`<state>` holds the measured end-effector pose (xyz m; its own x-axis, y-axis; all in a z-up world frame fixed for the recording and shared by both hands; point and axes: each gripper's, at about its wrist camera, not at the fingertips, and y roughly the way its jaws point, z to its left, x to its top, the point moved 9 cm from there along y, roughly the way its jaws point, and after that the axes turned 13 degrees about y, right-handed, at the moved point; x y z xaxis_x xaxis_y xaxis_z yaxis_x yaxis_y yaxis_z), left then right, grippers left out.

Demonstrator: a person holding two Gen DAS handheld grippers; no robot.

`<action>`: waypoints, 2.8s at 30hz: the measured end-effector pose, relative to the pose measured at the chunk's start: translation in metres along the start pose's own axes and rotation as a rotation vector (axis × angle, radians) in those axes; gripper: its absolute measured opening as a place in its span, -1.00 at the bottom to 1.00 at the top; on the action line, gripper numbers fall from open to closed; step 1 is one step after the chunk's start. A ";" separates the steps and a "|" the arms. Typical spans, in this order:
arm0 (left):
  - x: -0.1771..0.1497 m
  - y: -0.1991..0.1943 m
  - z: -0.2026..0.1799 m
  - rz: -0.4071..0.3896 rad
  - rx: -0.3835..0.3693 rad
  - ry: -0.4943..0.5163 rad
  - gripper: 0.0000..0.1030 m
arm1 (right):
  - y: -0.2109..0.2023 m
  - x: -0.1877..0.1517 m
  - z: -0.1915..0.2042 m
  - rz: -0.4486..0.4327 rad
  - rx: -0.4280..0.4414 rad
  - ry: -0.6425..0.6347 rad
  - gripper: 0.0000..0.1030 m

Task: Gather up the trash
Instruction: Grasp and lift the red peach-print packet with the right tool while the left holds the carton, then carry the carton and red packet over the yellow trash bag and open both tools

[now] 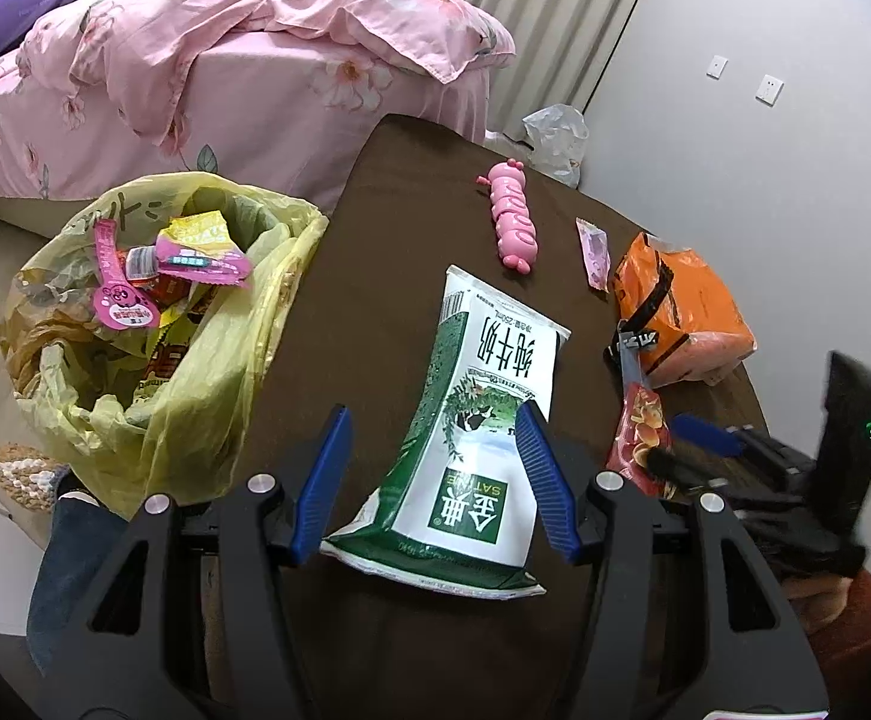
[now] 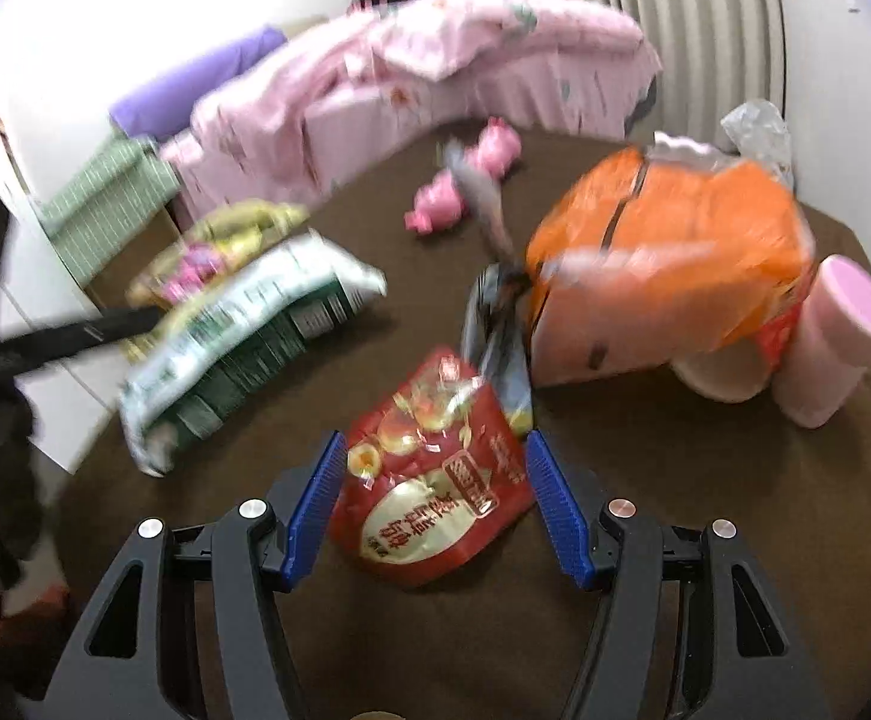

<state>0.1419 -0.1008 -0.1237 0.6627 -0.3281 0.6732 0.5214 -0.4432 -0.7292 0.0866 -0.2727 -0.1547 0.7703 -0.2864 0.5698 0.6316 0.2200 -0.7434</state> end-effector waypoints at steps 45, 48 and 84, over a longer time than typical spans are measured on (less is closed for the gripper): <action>0.021 0.038 -0.041 0.148 -0.050 0.248 0.04 | -0.046 0.002 -0.011 -0.060 0.028 -0.097 -0.56; 0.031 0.061 -0.050 0.222 0.001 0.361 0.04 | -0.051 0.005 -0.016 -0.075 0.026 -0.084 -0.56; 0.088 -0.102 0.043 -0.324 0.172 0.042 0.06 | -0.077 0.054 0.076 -0.165 0.184 -0.252 -0.56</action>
<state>0.1702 -0.0488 0.0042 0.4275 -0.2288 0.8746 0.7858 -0.3843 -0.4846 0.0862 -0.2343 -0.0408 0.6398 -0.0981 0.7622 0.7367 0.3606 -0.5720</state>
